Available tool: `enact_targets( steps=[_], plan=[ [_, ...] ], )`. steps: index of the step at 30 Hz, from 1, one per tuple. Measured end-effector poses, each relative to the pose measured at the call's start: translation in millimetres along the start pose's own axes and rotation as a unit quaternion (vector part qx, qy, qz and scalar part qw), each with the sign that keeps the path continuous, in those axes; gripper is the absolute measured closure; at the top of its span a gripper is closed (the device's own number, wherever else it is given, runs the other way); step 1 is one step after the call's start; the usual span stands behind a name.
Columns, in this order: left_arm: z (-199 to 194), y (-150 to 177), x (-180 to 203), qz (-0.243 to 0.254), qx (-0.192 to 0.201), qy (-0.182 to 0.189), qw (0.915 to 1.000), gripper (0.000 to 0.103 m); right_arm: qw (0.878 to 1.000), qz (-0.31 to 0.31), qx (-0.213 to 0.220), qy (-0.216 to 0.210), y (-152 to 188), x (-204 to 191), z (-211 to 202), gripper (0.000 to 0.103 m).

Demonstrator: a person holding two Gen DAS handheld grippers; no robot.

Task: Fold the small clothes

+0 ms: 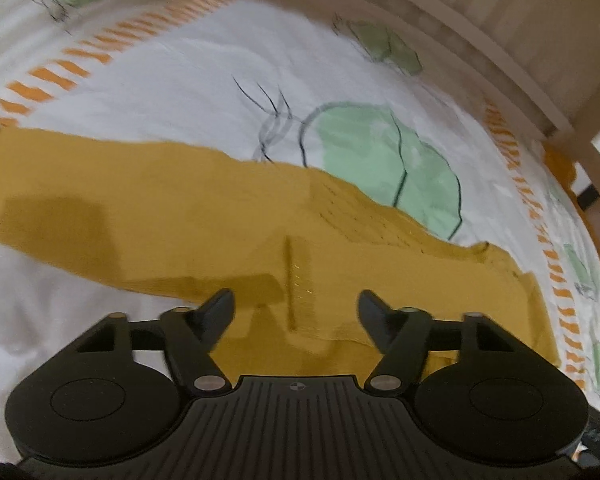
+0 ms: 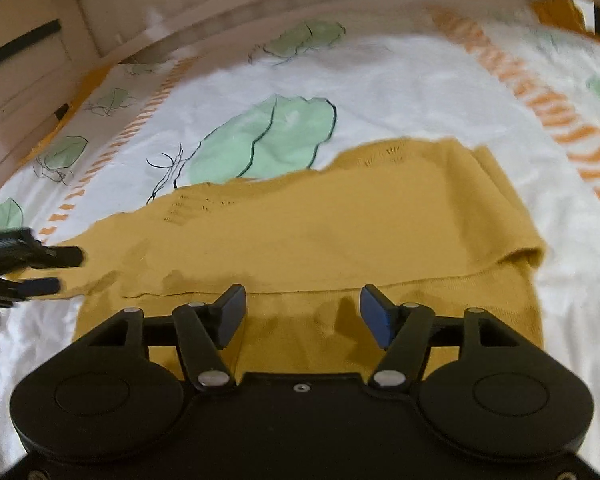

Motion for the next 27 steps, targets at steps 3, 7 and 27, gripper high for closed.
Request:
enact_targets(
  steps=[3, 7, 27],
  plan=[
    [14, 4, 2, 0.010, -0.012, -0.002, 0.9999, 0.039, 1.000, 0.018, 0.007, -0.009, -6, 8, -6, 0.033],
    [25, 9, 0, 0.007, -0.025, 0.001, 0.9997, 0.039, 0.999, 0.032, -0.005, -0.030, -3, 9, -8, 0.032],
    [-3, -16, 16, 0.064, 0.106, -0.024, 0.9920, 0.103, 0.996, -0.002, -0.059, -0.067, 23, -9, 0, 0.031]
  ],
)
Point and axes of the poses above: each gripper's, at about its wrist camera, not at the fingertips, and z roughly the way its jaws point, x to its right, y to its underside, the point moved 2 cm from there along z, roughly the way its jaws point, and after that the axes turned 8 degrees about x, right-handed, at the moved point
